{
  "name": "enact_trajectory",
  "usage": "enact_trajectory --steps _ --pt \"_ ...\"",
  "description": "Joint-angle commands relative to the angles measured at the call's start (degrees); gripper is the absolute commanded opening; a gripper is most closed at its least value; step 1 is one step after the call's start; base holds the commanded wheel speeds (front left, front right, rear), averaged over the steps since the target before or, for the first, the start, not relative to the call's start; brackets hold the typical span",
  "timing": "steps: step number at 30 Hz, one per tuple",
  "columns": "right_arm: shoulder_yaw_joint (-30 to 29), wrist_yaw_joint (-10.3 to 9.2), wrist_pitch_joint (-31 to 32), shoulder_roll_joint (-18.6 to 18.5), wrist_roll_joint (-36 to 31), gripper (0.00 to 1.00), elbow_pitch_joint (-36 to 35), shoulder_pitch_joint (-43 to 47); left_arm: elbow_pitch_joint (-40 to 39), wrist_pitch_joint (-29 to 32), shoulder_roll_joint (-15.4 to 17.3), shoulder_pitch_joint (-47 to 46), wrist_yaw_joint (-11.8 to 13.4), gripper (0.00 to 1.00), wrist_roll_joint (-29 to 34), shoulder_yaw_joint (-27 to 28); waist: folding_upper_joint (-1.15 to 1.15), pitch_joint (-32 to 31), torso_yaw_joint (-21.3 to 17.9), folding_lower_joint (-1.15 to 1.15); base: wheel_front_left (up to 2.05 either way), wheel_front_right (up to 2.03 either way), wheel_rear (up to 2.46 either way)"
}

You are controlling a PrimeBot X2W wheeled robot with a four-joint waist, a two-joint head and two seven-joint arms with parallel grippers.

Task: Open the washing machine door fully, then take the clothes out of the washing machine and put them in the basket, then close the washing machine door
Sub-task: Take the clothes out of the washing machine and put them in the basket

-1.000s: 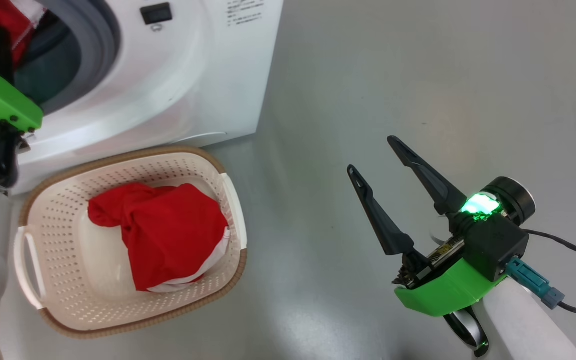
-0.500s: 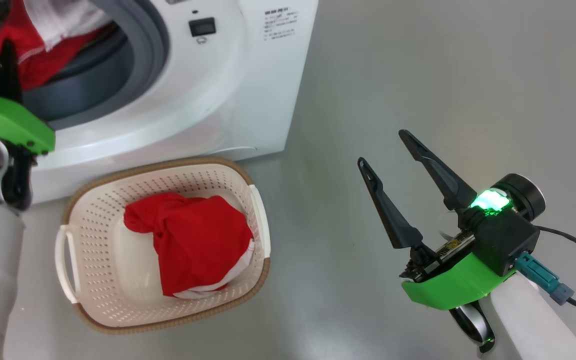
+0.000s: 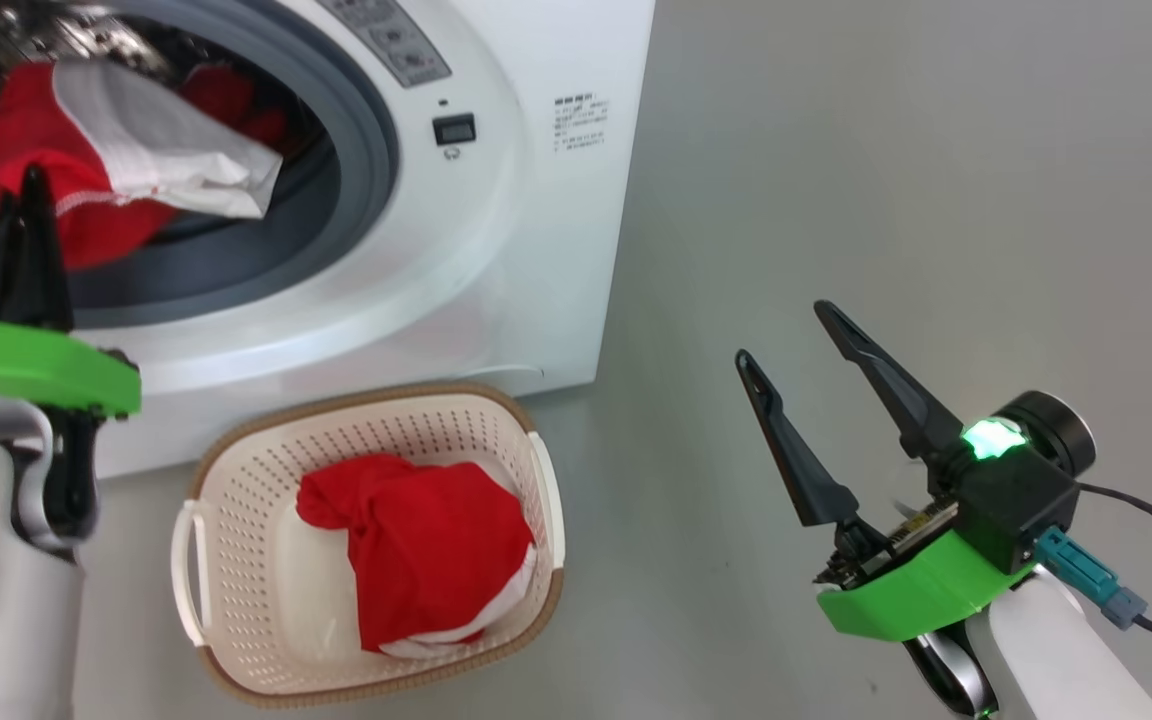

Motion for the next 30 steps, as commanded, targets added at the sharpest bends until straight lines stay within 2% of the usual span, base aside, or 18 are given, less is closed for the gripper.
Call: enact_trajectory --steps 1,9,15,23,30 --pt "0.6 0.26 -0.4 -0.3 0.2 1.00 -1.3 1.0 -4.7 -0.7 2.0 2.4 0.7 0.00 1.6 3.0 0.00 -3.2 0.6 0.00 0.00 0.00 0.00" --pt "0.7 0.26 -0.4 0.0 0.5 1.00 -0.9 2.7 -15.2 -0.7 0.8 9.6 1.8 0.00 4.5 4.9 0.00 -6.7 0.5 0.00 0.00 0.00 0.00" --pt "0.2 0.26 -0.4 0.3 0.8 1.00 -0.6 3.9 -25.5 -0.5 0.3 15.3 3.9 0.00 4.4 5.9 0.00 -8.6 0.3 0.00 0.00 0.00 0.00" --pt "-0.2 0.26 -0.4 0.3 1.0 1.00 -0.3 5.1 -41.1 4.9 -0.3 22.6 6.8 0.00 3.8 5.7 0.00 -10.2 0.6 0.00 0.00 0.00 0.00" --pt "-0.1 0.26 -0.4 0.1 1.0 1.00 -0.7 5.0 -44.9 8.5 -2.6 28.2 7.7 0.00 2.0 3.6 0.00 -8.7 1.1 0.00 0.00 0.00 0.00"
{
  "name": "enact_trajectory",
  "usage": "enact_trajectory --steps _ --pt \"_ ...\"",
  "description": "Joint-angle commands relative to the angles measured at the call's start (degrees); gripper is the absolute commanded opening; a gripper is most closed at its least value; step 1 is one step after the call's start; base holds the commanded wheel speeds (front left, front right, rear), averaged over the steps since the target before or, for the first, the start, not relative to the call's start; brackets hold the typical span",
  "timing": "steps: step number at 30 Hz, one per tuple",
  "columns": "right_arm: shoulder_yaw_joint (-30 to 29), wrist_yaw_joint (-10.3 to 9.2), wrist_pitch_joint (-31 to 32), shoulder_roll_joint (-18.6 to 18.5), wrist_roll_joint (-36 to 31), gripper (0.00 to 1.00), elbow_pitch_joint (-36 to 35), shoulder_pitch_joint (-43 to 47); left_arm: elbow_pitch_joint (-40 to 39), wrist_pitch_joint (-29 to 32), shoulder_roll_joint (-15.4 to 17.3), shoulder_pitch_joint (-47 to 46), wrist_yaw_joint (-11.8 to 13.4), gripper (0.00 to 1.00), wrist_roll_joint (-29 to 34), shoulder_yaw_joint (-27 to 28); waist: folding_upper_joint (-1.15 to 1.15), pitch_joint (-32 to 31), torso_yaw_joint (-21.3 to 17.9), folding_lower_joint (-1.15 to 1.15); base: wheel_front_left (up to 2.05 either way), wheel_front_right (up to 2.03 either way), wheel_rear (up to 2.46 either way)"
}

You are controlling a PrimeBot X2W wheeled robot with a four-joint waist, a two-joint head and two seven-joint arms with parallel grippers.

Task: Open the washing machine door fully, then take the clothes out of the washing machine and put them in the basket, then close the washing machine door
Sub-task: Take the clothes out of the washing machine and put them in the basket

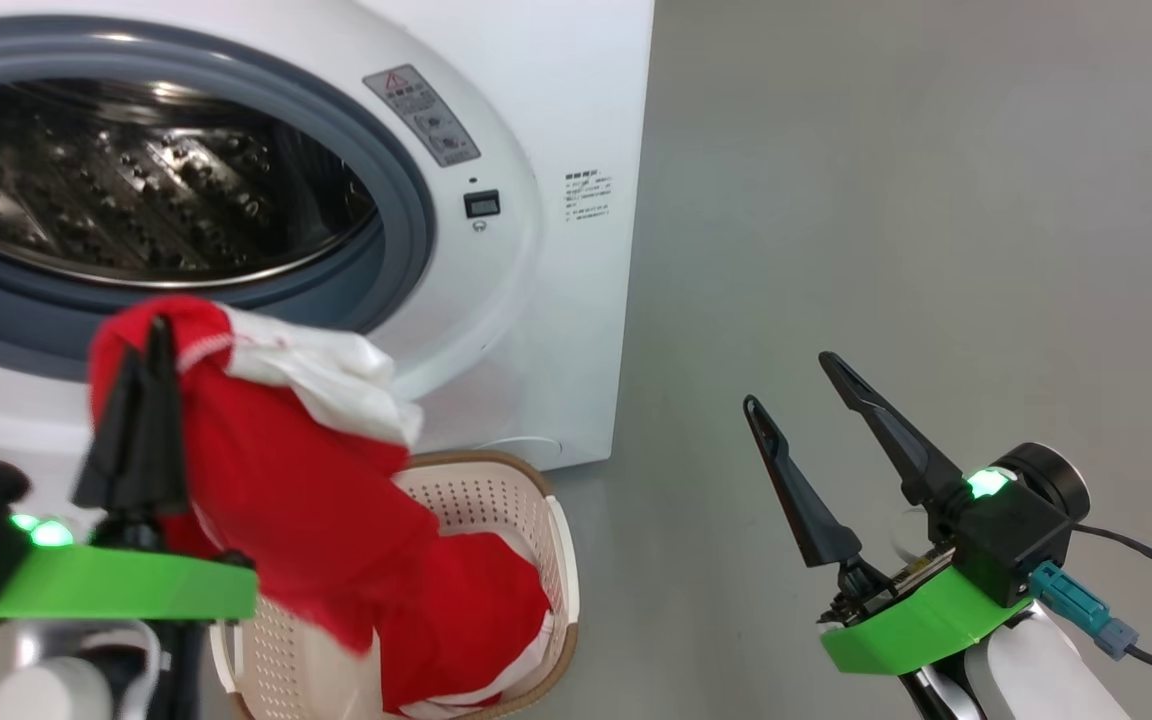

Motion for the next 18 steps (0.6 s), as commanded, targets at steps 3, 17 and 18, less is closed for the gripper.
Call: enact_trajectory --steps 3,17,18 --pt "1.0 0.26 -0.4 -0.5 0.3 1.00 -1.7 -0.1 0.2 0.4 -0.6 0.8 0.4 0.00 -1.0 0.4 0.00 2.3 0.5 0.00 0.00 0.00 0.00" --pt "1.1 0.26 -0.4 -0.2 0.1 1.00 -1.7 -3.7 31.7 -3.8 -3.8 -7.8 -5.8 0.00 -4.8 -2.5 0.00 11.0 0.9 0.00 0.00 0.00 0.00" --pt "1.2 0.26 -0.4 -0.1 0.1 1.00 -1.7 -3.9 34.3 -4.1 -4.2 -9.0 -6.2 0.00 -5.0 -2.6 0.00 11.6 0.9 0.00 0.00 0.00 0.00"
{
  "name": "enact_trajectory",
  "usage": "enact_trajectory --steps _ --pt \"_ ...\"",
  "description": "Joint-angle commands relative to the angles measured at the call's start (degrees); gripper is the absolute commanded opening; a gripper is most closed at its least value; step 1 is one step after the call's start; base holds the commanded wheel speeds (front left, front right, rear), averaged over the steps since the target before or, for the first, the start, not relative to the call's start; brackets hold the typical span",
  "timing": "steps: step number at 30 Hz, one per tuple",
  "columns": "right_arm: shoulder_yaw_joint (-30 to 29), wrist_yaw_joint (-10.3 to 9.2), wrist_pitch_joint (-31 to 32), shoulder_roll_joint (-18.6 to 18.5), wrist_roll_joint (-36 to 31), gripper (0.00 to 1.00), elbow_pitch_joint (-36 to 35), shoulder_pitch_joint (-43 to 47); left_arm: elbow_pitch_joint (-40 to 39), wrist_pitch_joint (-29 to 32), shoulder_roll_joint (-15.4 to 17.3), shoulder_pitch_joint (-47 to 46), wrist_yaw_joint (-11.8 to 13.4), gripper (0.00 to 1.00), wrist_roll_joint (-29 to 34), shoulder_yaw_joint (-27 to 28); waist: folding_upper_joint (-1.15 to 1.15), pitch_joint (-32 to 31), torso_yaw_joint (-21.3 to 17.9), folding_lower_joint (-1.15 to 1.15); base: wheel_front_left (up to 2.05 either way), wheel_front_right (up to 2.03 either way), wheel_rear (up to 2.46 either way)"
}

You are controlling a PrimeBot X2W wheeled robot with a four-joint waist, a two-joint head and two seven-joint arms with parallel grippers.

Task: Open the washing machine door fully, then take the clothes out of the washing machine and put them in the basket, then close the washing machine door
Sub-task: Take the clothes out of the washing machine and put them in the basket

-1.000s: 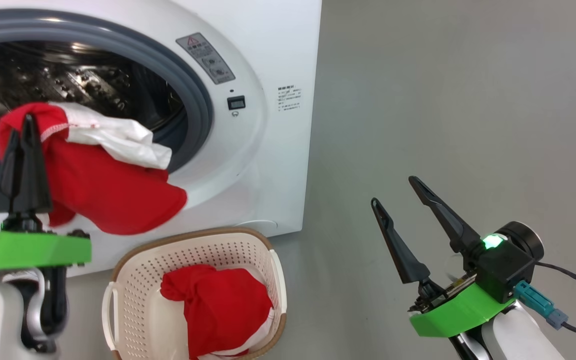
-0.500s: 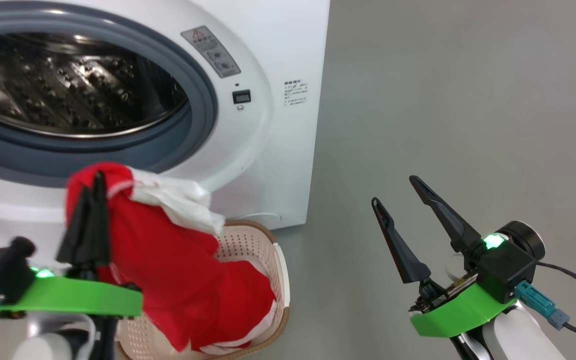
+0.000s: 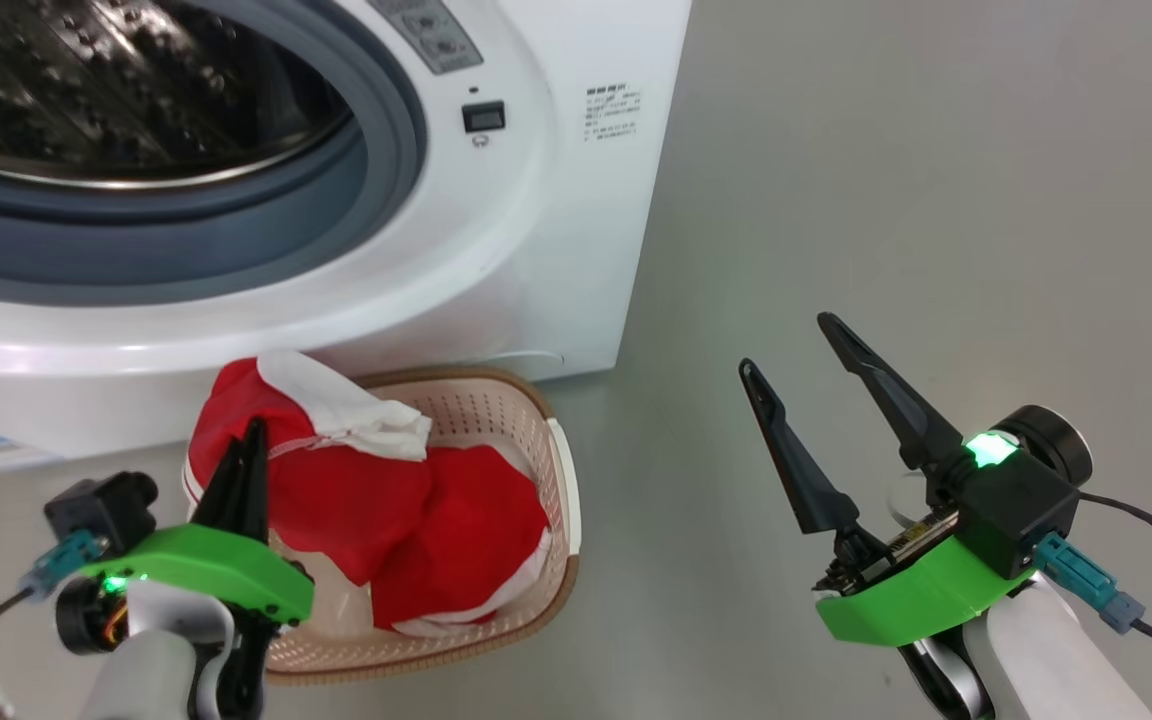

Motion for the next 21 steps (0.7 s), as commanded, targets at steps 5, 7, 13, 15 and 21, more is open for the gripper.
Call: enact_trajectory --steps 5,7,13,15,21 --pt "1.2 0.28 -0.4 0.5 0.3 1.00 -1.7 -1.8 10.3 -1.6 0.4 -6.3 -1.8 0.00 -0.4 1.0 0.00 4.2 -0.8 0.00 0.00 0.00 0.00" --pt "1.1 0.28 -0.4 0.7 0.3 1.00 -2.0 -2.4 15.0 -2.2 0.5 -8.5 -2.3 0.00 -0.3 0.7 0.00 5.5 -1.3 0.00 0.00 0.00 0.00" --pt "0.9 0.28 -0.4 1.5 0.3 1.00 -2.8 -4.0 28.9 -1.7 1.3 -15.7 -3.8 0.00 0.3 -1.3 0.00 10.3 -3.5 0.00 0.00 0.00 0.00" --pt "1.0 0.28 -0.4 1.8 0.3 1.00 -2.9 -4.6 32.3 -0.2 1.7 -17.3 -4.1 0.00 0.3 -1.9 0.00 11.6 -4.2 0.00 0.00 0.00 0.00" --pt "1.3 0.28 -0.4 2.6 0.3 1.00 -3.2 -6.0 39.5 3.1 2.4 -20.8 -4.8 0.00 -0.4 -3.0 0.00 14.5 -6.2 0.00 0.00 0.00 0.00"
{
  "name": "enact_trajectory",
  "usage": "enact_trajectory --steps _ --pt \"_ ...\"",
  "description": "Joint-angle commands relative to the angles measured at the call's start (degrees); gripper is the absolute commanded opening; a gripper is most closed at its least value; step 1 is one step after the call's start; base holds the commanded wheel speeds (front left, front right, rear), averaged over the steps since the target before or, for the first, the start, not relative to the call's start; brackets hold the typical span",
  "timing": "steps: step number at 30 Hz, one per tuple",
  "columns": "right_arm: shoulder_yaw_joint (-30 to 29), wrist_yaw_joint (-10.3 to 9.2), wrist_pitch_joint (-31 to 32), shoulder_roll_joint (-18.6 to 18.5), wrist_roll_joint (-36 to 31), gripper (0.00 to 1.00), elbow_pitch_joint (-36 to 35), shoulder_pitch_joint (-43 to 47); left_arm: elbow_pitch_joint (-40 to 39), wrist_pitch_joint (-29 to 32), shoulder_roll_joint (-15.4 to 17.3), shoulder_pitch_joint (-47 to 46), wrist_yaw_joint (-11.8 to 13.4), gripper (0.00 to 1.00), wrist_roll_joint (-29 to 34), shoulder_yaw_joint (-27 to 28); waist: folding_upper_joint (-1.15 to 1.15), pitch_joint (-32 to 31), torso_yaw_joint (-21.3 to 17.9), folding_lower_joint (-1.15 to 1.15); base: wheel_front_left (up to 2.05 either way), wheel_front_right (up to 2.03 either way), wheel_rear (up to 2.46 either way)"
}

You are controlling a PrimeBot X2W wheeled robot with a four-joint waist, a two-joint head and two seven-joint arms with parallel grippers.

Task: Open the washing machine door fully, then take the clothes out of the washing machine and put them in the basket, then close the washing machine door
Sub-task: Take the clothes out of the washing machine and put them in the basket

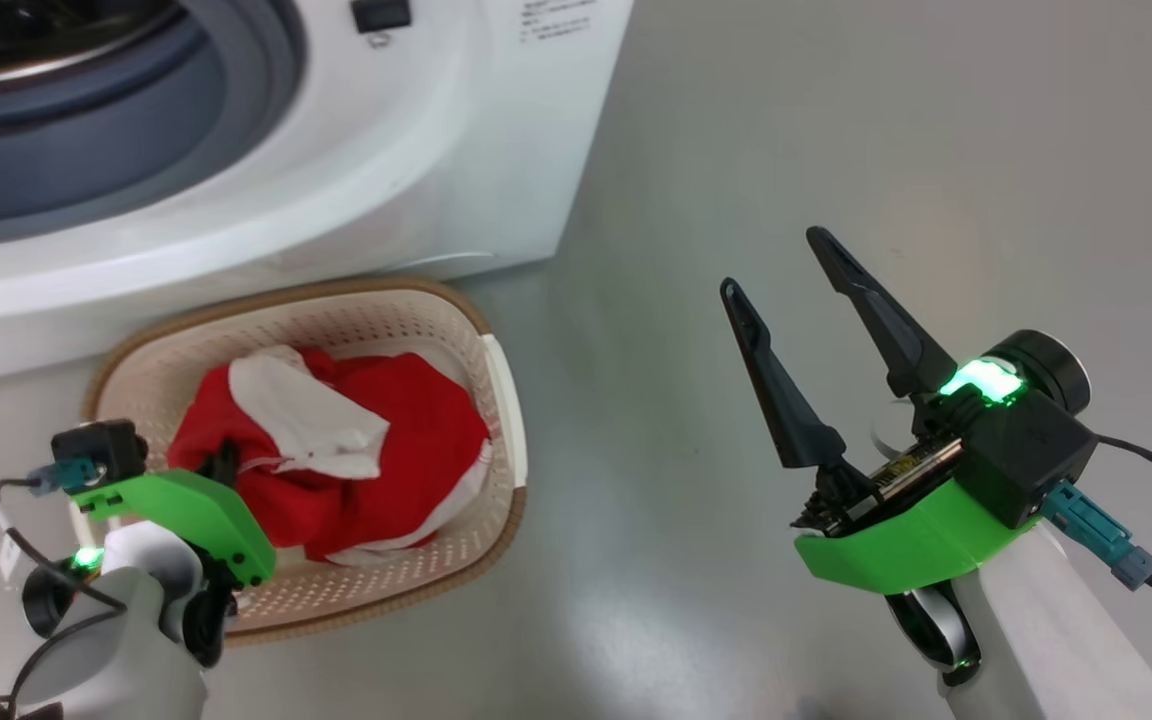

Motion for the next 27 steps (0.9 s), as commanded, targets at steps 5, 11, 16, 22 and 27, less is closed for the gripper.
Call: enact_trajectory --steps 5,11,16,22,27 --pt "1.7 0.26 -0.4 0.9 0.5 1.00 -1.7 -0.8 2.1 0.9 2.5 -0.6 -0.6 0.00 -1.3 0.9 0.00 3.5 -2.9 0.00 0.00 0.00 0.00" --pt "1.8 0.26 -0.4 1.3 0.4 1.00 -1.6 -1.2 3.2 2.0 2.8 -1.3 -0.7 0.00 -2.7 0.8 0.00 5.1 -3.4 0.00 0.00 0.00 0.00" --pt "1.7 0.26 -0.4 1.4 0.1 1.00 -1.1 -1.3 3.0 1.2 2.2 -2.3 -0.8 0.68 -3.0 -0.5 0.00 4.7 -2.9 0.00 0.00 0.00 0.00" --pt "1.3 0.26 -0.4 1.0 -0.8 1.00 0.4 -1.5 0.8 -0.2 1.1 -2.1 -0.8 1.00 -3.4 -3.5 0.00 2.0 -1.3 0.00 0.00 0.00 0.00" --pt "0.6 0.26 -0.4 0.8 -1.2 1.00 1.9 -1.1 0.3 -3.8 1.1 -1.4 -0.8 1.00 -3.0 -5.3 0.00 -0.6 -0.2 0.00 0.00 0.00 0.00"
